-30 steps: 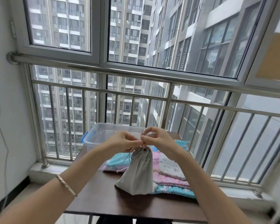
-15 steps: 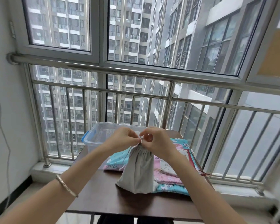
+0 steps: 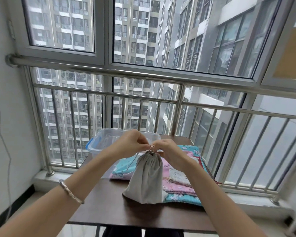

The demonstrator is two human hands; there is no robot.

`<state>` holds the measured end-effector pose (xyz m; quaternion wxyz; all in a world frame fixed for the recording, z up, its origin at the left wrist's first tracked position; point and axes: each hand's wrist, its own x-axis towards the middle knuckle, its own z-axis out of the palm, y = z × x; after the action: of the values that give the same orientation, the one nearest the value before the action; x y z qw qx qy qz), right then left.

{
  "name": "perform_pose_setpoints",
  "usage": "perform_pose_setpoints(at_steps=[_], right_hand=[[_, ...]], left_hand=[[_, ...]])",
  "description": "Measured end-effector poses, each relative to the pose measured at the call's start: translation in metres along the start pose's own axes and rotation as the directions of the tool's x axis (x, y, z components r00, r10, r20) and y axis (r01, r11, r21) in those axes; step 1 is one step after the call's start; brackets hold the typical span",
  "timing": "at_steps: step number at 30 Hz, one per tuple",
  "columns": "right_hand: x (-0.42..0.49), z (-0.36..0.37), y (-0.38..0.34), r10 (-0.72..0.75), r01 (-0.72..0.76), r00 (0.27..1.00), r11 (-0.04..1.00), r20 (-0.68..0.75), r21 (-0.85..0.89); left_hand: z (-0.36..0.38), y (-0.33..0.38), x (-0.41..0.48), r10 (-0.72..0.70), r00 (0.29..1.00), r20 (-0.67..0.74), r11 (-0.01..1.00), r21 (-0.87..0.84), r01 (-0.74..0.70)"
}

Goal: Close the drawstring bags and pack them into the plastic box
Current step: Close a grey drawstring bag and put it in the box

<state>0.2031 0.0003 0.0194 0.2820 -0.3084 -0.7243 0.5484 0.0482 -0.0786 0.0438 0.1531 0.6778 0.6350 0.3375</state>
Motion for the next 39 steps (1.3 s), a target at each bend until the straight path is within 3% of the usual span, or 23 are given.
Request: perform_pose_setpoints(at_steps=[2,4,11,19,24,31,36,39], right_hand=[[-0.002,-0.001,0.001,0.055,-0.061,0.998,0.986,0.043,0.156],[-0.003,-0.001,0.004,0.022,-0.029,0.999,0.983,0.039,0.181],[-0.012,0.008,0.003,-0.268,0.235,0.943,0.956,-0.197,-0.177],[-0.007,0.004,0.010,-0.495,0.395,0.848,0.828,-0.188,-0.398],[-0.009,0.003,0.010,-0.589,0.442,0.788,0.744,-0.179,-0.501],[-0.009,0.002,0.014,-0.641,0.448,0.738,0.700,-0.212,-0.556],[-0.008,-0.001,0.016,-0.632,0.455,0.752,0.702,-0.186,-0.548],[-0.010,-0.002,0.016,-0.581,0.441,0.789,0.762,-0.200,-0.474]], left_hand=[[0.001,0.000,0.000,0.006,1.000,-0.018,1.000,-0.013,-0.006],[0.003,-0.003,0.000,-0.016,1.000,-0.013,0.998,-0.060,0.016],[0.008,-0.009,0.001,-0.123,0.992,0.012,0.963,-0.240,0.122],[0.008,-0.011,0.001,-0.173,0.982,0.071,0.909,-0.373,0.187],[0.011,-0.014,0.001,-0.229,0.965,0.131,0.805,-0.532,0.263],[0.015,-0.012,0.001,-0.257,0.950,0.176,0.688,-0.657,0.308],[0.016,-0.011,0.003,-0.277,0.944,0.182,0.670,-0.667,0.325],[0.015,-0.011,0.004,-0.292,0.940,0.177,0.671,-0.663,0.333]])
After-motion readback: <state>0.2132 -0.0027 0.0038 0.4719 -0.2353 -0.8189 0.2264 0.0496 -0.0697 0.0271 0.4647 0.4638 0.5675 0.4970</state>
